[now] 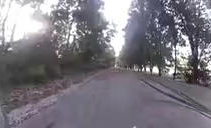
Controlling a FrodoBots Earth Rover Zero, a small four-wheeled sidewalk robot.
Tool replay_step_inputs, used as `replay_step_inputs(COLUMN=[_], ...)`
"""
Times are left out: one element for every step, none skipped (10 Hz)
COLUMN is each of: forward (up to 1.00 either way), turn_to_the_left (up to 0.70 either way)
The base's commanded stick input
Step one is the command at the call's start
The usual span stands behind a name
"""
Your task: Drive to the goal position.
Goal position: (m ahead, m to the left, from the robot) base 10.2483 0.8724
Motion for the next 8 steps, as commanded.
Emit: replay_step_inputs(forward=[0.70, 0.70, 0.70, 0.70, 0.70, 0.70, 0.70, 0.70], turn_to_the_left=[0.02, 0.02, 0.02, 0.02, 0.02, 0.02, 0.03, 0.03])
